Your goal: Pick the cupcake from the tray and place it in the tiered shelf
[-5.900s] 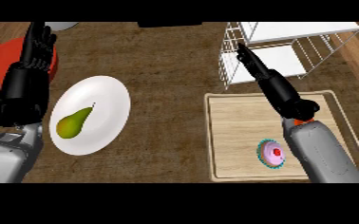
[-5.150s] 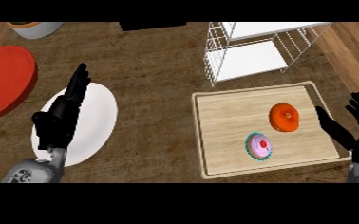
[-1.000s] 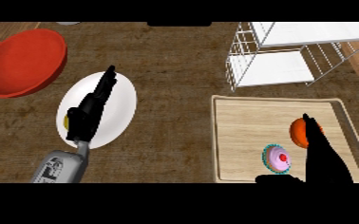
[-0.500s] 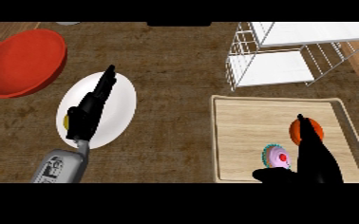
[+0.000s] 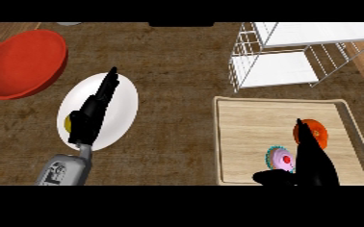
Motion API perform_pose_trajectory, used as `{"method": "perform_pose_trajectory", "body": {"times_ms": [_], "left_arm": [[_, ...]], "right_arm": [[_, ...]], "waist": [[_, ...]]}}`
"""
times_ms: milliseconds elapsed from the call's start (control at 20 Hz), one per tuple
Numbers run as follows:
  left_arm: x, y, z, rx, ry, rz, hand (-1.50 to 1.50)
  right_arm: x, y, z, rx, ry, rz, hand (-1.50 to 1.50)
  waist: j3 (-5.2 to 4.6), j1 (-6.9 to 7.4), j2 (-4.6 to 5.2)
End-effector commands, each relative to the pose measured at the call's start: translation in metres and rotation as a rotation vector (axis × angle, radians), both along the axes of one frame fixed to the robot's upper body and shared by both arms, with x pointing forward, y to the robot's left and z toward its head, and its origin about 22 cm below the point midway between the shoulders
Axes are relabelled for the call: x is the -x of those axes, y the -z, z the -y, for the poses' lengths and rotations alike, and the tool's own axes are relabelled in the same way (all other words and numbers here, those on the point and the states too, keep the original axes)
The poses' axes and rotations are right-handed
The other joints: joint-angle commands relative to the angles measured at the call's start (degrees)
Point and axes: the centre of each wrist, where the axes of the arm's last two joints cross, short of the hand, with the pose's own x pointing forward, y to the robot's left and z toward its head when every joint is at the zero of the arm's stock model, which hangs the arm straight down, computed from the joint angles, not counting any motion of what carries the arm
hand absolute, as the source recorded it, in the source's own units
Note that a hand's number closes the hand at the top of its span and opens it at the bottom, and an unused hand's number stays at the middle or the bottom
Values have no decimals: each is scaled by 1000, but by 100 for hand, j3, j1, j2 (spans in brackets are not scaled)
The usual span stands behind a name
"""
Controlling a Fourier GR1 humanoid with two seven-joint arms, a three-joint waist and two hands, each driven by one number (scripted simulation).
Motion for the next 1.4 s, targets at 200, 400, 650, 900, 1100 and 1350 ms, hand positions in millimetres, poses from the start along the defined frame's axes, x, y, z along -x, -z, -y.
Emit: {"method": "perform_pose_trajectory", "body": {"times_ms": [200, 400, 650, 900, 1100, 1350], "left_arm": [[-7, -14, 0, -2, 0, 0, 0], [-7, -2, -8, -3, -1, 8, 0], [1, 5, 20, 7, 30, -11, 0], [1, 2, 13, -7, 36, 0, 0], [-3, 6, 1, -4, 11, 9, 0], [-4, -4, -5, -3, 8, -1, 0]], "right_arm": [[-3, 27, -2, 19, -24, -96, 150], [14, 5, 18, 96, -67, -68, 150], [-4, 13, -49, 126, -295, -29, 150], [3, 19, -112, 110, -703, 39, 150], [-7, 11, -131, 66, -738, 123, 150], [14, -26, -124, -187, -633, 383, 150]], "waist": [[0, 6, 0], [-1, -16, -2], [-2, 64, 17], [2, 195, 15], [0, 53, 8], [6, 25, -20]]}}
